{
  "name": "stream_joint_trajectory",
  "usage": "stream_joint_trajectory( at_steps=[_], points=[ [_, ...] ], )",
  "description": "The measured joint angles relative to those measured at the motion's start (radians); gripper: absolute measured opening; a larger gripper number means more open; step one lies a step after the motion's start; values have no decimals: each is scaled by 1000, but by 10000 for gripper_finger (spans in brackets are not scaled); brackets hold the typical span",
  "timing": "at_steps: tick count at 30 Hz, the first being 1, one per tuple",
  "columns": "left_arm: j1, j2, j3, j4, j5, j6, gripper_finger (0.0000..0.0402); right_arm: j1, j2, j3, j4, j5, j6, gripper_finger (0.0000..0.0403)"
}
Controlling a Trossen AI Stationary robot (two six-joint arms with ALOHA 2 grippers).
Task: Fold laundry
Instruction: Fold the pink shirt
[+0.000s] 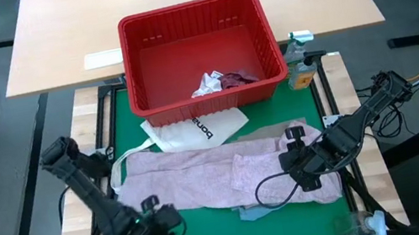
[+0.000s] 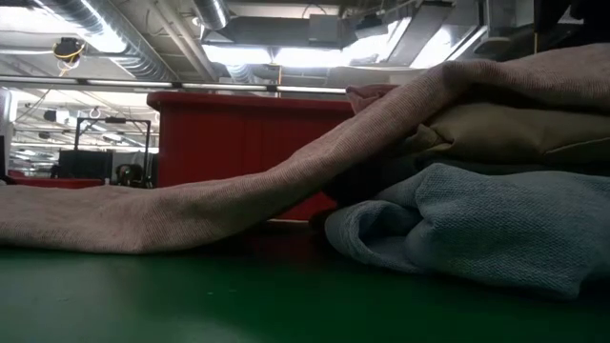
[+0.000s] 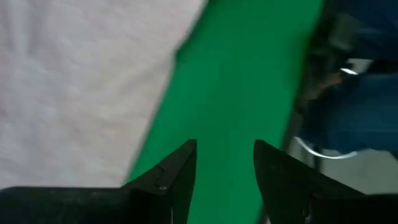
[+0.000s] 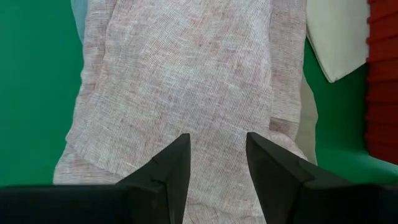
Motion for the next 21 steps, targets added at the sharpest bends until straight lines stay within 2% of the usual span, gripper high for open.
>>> stream_joint_trajectory(
  at_steps=[3, 10, 21],
  points=[
    [-48, 0, 0, 22, -9, -54, 153, 0, 0, 0, 0, 0, 0, 156],
    [-110, 0, 0, 20, -26, -67, 153, 0, 0, 0, 0, 0, 0, 156],
    [-129, 0, 0, -79, -24, -63, 153, 0, 0, 0, 0, 0, 0, 156]
  ],
)
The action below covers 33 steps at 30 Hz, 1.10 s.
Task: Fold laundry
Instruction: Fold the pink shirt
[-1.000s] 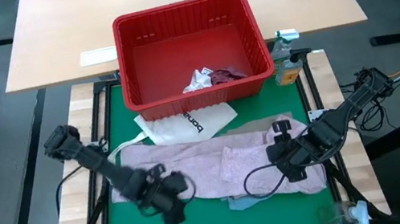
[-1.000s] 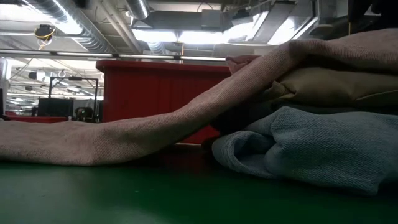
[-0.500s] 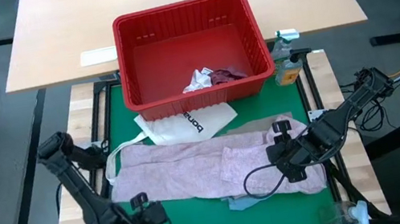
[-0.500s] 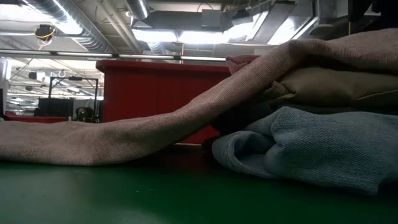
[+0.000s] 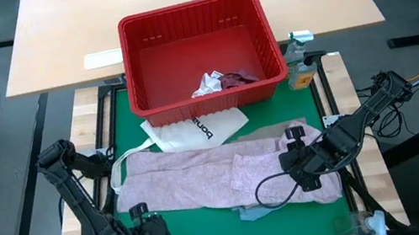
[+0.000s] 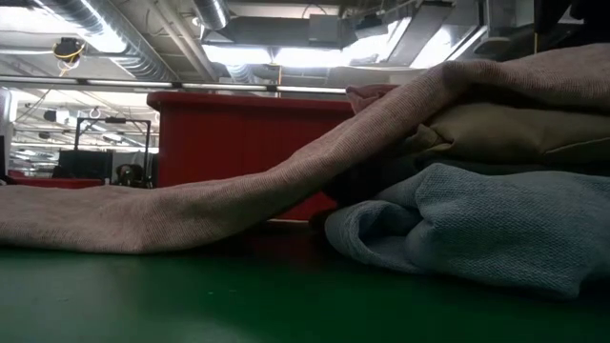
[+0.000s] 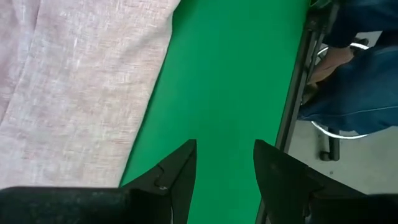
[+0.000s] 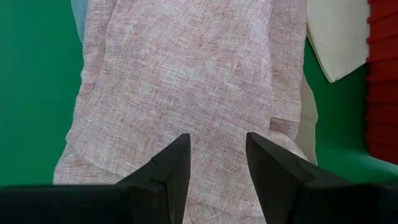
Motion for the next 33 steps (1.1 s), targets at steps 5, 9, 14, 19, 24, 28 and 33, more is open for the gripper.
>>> stream_joint_trajectory(
  at_steps=[5, 9, 14, 19, 24, 28, 33],
  points=[
    [12, 0, 0, 36, -2, 0, 153, 0, 0, 0, 0, 0, 0, 156],
    [9, 0, 0, 39, 2, 0, 153, 0, 0, 0, 0, 0, -3, 156],
    [19, 0, 0, 59, -42, 1, 153, 0, 0, 0, 0, 0, -3, 156],
    [54, 0, 0, 77, -43, 4, 153, 0, 0, 0, 0, 0, -3, 156],
    [88, 0, 0, 81, -43, 3, 153, 0, 0, 0, 0, 0, -3, 156],
    [115, 0, 0, 98, -45, -2, 153, 0, 0, 0, 0, 0, -3, 156],
    [148, 0, 0, 112, -45, -3, 153, 0, 0, 0, 0, 0, -3, 156]
  ],
)
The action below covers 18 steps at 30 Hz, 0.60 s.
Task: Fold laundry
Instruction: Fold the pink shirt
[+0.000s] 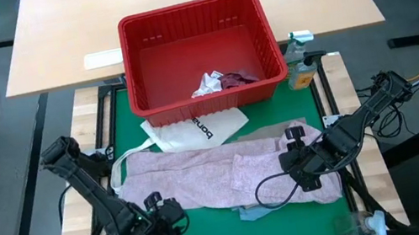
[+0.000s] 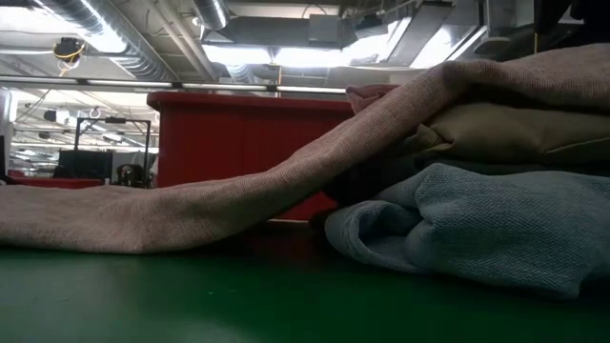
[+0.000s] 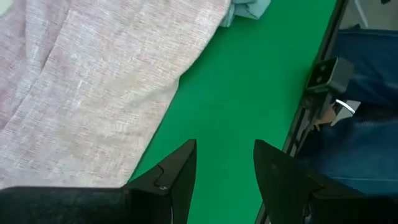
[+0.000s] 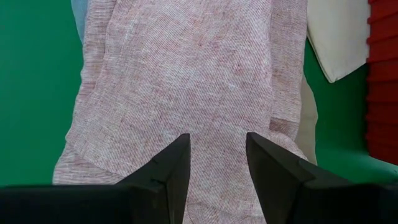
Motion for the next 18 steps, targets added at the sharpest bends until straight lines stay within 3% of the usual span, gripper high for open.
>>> stream_joint_trajectory(
  at_steps=[15, 18],
  points=[
    [87, 0, 0, -4, -3, 3, 153, 0, 0, 0, 0, 0, 0, 156],
    [110, 0, 0, -38, 41, 4, 153, 0, 0, 0, 0, 0, 0, 156]
  ],
)
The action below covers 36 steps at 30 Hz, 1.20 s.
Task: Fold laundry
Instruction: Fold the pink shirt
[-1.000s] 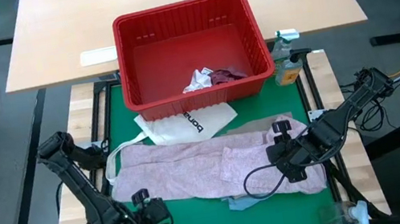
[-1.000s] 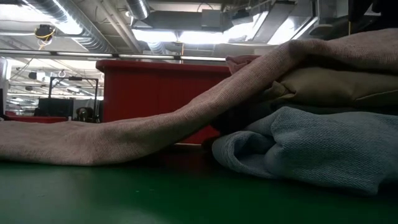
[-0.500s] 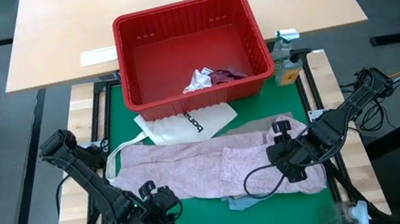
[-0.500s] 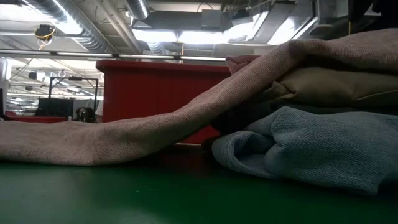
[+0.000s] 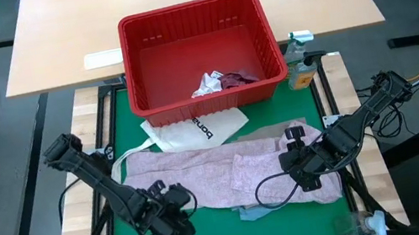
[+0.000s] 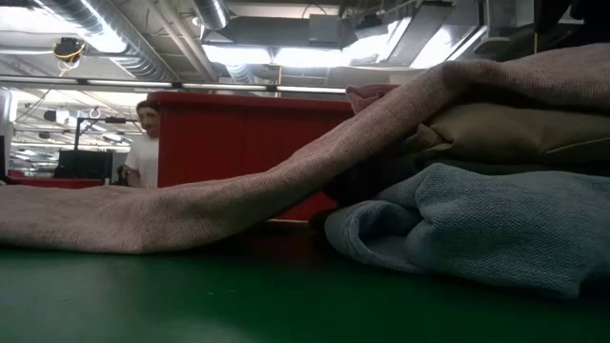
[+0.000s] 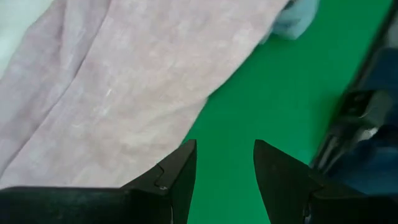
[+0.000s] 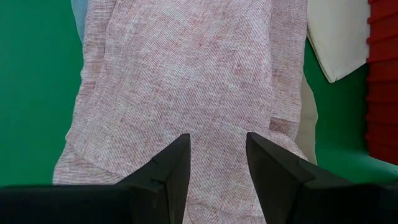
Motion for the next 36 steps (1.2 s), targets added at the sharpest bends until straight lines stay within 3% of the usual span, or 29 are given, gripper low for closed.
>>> stream_joint_trajectory(
  at_steps=[7, 14, 28, 36],
  points=[
    [10, 0, -25, -131, 143, 2, 154, 0, 0, 0, 0, 0, 1, 156],
    [-14, 2, -172, -128, 317, 2, 154, 0, 0, 0, 0, 0, 2, 156],
    [-53, 1, -440, -122, 325, 2, 154, 0, 0, 0, 0, 0, 3, 156],
    [-79, 1, -484, -72, 326, 3, 154, 0, 0, 0, 0, 0, 3, 156]
  ],
)
